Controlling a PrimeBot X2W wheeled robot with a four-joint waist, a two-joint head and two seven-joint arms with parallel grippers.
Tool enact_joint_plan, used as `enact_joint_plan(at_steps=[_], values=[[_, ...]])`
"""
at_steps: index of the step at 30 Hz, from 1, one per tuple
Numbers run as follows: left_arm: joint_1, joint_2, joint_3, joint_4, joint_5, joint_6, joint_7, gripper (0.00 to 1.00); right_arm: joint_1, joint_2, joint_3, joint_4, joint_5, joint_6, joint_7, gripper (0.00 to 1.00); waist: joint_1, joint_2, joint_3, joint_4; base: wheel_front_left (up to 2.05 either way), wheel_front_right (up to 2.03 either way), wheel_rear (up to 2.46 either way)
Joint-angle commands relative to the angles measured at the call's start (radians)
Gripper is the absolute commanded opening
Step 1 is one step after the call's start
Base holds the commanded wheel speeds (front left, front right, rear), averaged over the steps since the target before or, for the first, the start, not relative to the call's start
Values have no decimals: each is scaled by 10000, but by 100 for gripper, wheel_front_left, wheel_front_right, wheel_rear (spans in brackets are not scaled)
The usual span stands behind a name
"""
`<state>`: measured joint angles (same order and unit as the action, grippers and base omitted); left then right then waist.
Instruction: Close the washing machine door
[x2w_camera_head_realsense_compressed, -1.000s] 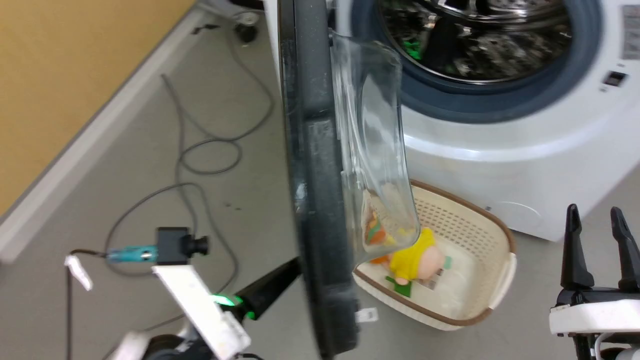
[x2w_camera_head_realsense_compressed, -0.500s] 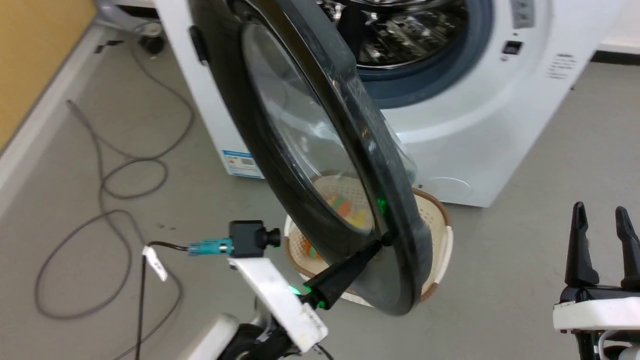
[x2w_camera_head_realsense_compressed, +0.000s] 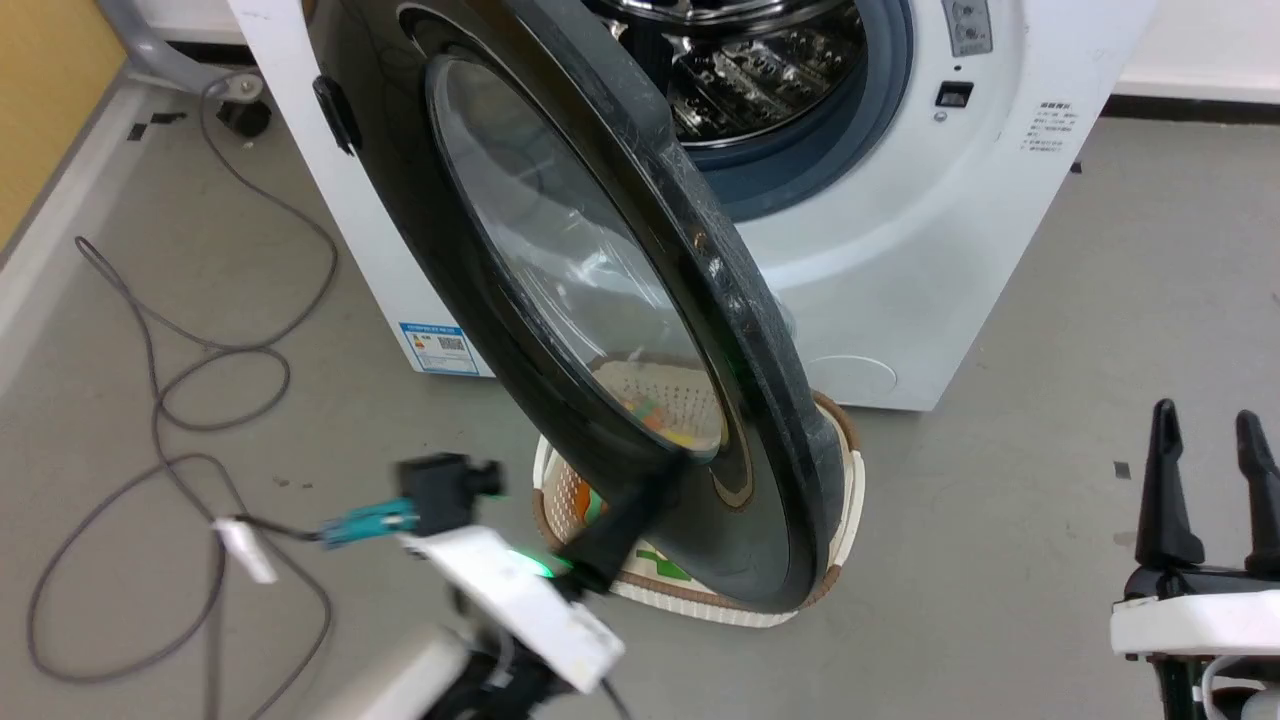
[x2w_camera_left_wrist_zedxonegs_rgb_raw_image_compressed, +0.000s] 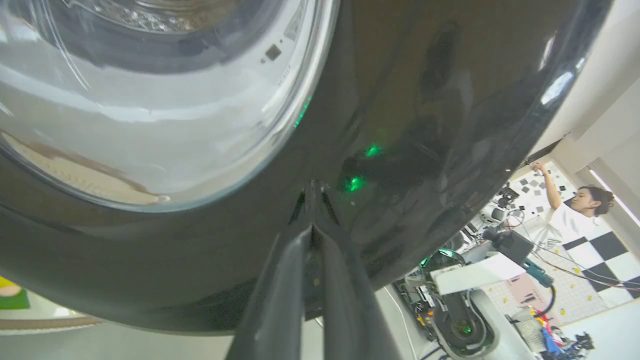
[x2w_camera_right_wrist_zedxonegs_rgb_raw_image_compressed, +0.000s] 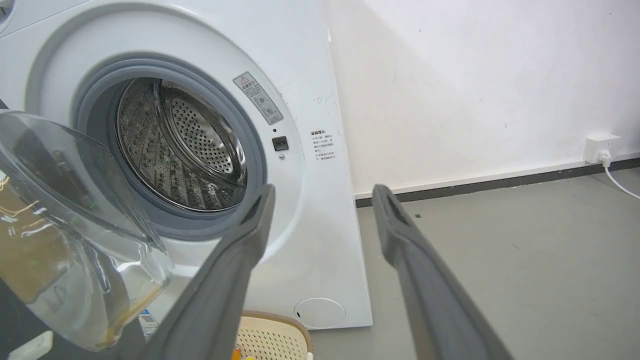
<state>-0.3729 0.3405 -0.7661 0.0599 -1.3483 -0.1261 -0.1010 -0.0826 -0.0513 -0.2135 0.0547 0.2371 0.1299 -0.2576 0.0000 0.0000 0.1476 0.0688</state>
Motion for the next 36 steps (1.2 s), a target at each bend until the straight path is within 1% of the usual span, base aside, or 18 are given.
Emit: enact_joint_plan(at_steps=[1, 5, 8, 9, 12, 15, 16, 17, 23, 24, 25, 28, 29, 30, 31, 32, 33, 36], values=[[-260, 398, -38, 156, 446, -46, -701, 0, -121, 11, -64, -98, 98, 8, -42, 100, 0, 0, -111, 38, 0, 0, 0], [-517, 917, 500, 987, 2003, -46, -1556, 0, -219, 11, -211, -347, 13, 8, -42, 100, 0, 0, -293, 134, 0, 0, 0], [-479, 555, 2451, 1216, 3939, 304, -1600, 0, -360, 11, -414, -639, -123, 8, -42, 100, 0, 0, -381, 253, 0, 0, 0], [-479, 555, 2451, 1216, 3939, 304, -1600, 0, -360, 11, -414, -639, -123, 8, -42, 100, 0, 0, -381, 253, 0, 0, 0], [-70, 134, 4328, 857, 6372, 1191, -1604, 0, -600, 11, -524, -997, -274, 8, -42, 100, 0, 0, -447, 314, 0, 0, 0], [469, -196, 5361, 365, 8414, 1988, -1605, 0, -876, 11, -595, -1416, -349, 8, -42, 100, 0, 0, -530, 358, 0, 0, 0], [868, -390, 5813, 19, 9382, 2423, -1606, 0, -1077, 11, -602, -1758, -414, 8, -42, 100, 0, 0, -593, 398, 0, 0, 0], [868, -390, 5813, 19, 9382, 2423, -1606, 0, -1077, 11, -602, -1758, -414, 8, -42, 100, 0, 0, -593, 398, 0, 0, 0], [1889, -673, 6415, -789, 11479, 3289, -1607, 0, -1661, 11, -384, -2896, -285, 8, -42, 100, 0, 0, -727, 587, 0, 0, 0], [2068, -807, 6505, -870, 11524, 3310, -1607, 39, -1735, 11, -307, -3079, -176, 8, -42, 100, 0, 0, -745, 612, 0, 0, 0], [2232, -908, 6580, -949, 11580, 3288, -1607, 100, -1811, 11, -213, -3257, -33, 8, -42, 100, 0, 0, -759, 643, 0, 0, 0], [2728, -1150, 6698, -1043, 11744, 3117, -1607, 100, -1999, 11, 186, -3712, 462, 8, -42, 100, 0, 0, -800, 741, 0, 0, 0], [2873, -1218, 6738, -1089, 11816, 3064, -1607, 100, -2061, 11, 350, -3872, 550, 8, -42, 96, 0, 0, -807, 778, 0, 0, 0], [3019, -1278, 6770, -1096, 11897, 3020, -1607, 100, -2126, 11, 541, -4035, 619, 8, -42, 59, 0, 0, -809, 812, 0, 0, 0], [3150, -1362, 6799, -1096, 11944, 2973, -1607, 100, -2179, 11, 766, -4184, 692, 8, -42, 29, 0, 0, -807, 841, 0, 0, 0], [3265, -1455, 6845, -1099, 11976, 2933, -1607, 100, -2240, 11, 994, -4346, 724, 8, -42, 9, 0, 0, -799, 869, 0, 0, 0], [3366, -1517, 6875, -1063, 12021, 2866, -1607, 100, -2292, 11, 1251, -4497, 775, 8, -42, 0, 0, 0, -793, 900, 0, 0, 0], [3553, -1702, 6964, -922, 12149, 2669, -1607, 100, -2441, 10, 2135, -4939, 772, 8, -42, 0, 0, 0, -761, 994, 0, 0, 0]])
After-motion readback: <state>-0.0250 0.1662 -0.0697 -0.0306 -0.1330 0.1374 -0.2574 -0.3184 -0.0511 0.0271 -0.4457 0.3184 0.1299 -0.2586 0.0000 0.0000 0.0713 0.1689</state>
